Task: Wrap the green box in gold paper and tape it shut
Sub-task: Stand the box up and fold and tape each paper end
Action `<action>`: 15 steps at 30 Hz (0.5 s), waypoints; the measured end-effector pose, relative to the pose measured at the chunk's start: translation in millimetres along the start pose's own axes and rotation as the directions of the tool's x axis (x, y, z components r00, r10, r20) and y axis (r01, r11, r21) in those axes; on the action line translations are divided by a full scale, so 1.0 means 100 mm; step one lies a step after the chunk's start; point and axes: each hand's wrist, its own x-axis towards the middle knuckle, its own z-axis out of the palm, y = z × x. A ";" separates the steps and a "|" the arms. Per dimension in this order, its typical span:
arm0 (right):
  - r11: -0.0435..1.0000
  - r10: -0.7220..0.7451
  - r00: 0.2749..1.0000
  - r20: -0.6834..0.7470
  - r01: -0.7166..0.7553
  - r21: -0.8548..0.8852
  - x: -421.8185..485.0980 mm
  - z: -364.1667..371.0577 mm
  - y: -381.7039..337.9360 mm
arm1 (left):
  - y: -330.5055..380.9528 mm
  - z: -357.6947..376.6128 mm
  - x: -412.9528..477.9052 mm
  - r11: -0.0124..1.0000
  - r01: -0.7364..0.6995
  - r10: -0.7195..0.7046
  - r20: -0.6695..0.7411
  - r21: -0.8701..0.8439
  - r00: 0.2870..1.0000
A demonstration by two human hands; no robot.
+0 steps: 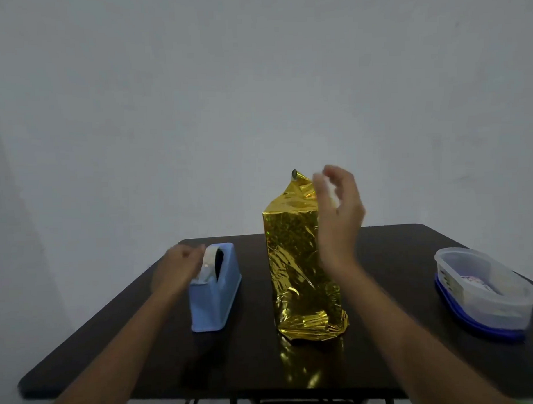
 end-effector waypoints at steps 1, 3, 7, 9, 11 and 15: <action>0.999 -0.045 0.993 0.113 0.044 0.012 -0.22 0.14 0.04 | -0.14 -0.02 0.01 0.997 0.057 -0.061 0.082 0.051 0.995; 0.998 0.005 0.913 0.407 0.023 -0.064 -0.67 0.45 0.26 | -0.29 -0.01 -0.01 0.978 0.202 -0.186 0.210 -0.059 0.960; 0.911 0.400 0.692 0.600 -0.231 -0.341 -1.26 0.89 0.78 | -0.34 -0.01 -0.02 0.901 0.315 -0.232 0.283 -0.298 0.931; 0.886 0.459 0.689 0.561 -0.306 -0.349 -1.32 0.97 0.92 | -0.31 -0.04 0.01 0.881 0.354 -0.251 0.324 -0.315 0.912; 0.868 0.492 0.687 0.535 -0.341 -0.360 -1.30 1.02 1.02 | -0.28 -0.06 0.07 0.882 0.373 -0.266 0.347 -0.288 0.899; 0.850 0.525 0.673 0.521 -0.381 -0.364 -1.22 1.04 1.12 | -0.20 -0.07 0.14 0.866 0.436 -0.315 0.408 -0.247 0.857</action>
